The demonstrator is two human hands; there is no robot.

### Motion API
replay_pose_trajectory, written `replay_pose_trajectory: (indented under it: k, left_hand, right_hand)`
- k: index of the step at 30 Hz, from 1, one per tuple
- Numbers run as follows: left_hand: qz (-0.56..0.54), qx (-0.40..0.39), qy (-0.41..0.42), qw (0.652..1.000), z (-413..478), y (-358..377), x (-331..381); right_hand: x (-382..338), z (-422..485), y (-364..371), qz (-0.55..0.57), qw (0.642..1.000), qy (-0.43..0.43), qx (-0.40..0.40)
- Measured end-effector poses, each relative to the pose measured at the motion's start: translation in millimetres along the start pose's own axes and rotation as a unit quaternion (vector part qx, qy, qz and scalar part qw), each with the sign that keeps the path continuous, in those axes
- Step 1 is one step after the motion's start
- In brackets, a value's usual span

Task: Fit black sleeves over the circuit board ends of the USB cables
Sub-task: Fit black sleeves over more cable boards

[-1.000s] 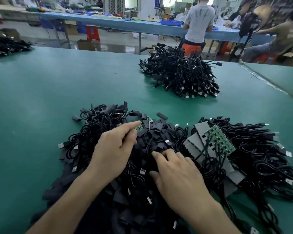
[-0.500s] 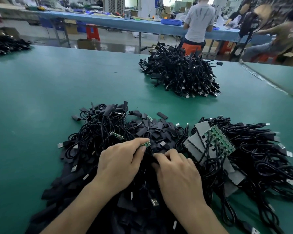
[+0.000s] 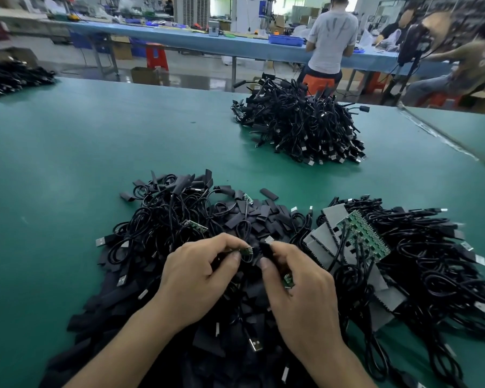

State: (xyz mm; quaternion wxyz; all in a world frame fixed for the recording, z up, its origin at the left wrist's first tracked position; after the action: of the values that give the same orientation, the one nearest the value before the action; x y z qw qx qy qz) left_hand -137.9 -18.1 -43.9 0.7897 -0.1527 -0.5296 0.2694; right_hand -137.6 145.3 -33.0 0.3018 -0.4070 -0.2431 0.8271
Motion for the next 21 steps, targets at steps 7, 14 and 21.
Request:
replay_pose_trajectory:
  k: [7, 14, 21]
  left_hand:
    - [-0.146, -0.015, -0.03, 0.989, -1.7, 3.5, -5.8]
    - [-0.259, -0.016, -0.049, 0.965, -2.4, 4.2, 0.2]
    - [-0.276, -0.019, -0.071, 0.958, -1.3, 6.3, -5.9]
  right_hand:
    - [0.1, 1.7, 3.4, 0.003, 1.0, -0.006, -0.018]
    - [-1.1, 3.0, 8.3, -0.034, 0.998, -0.011, -0.044]
    - [-0.3, 2.3, 10.3, 0.002, 0.998, -0.009, -0.058]
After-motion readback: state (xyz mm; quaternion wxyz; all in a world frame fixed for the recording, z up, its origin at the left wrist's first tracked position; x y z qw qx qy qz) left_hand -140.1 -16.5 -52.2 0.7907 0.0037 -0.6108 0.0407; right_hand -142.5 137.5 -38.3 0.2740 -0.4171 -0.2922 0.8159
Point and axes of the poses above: each hand's wrist, its own z-axis towards the middle knuckle, its own y-axis out of the palm, x = y × z, the point moved 9 cm from there along z, towards the middle knuckle, and after that the axes turned 7 degrees about -z, right-handed, at the moved point
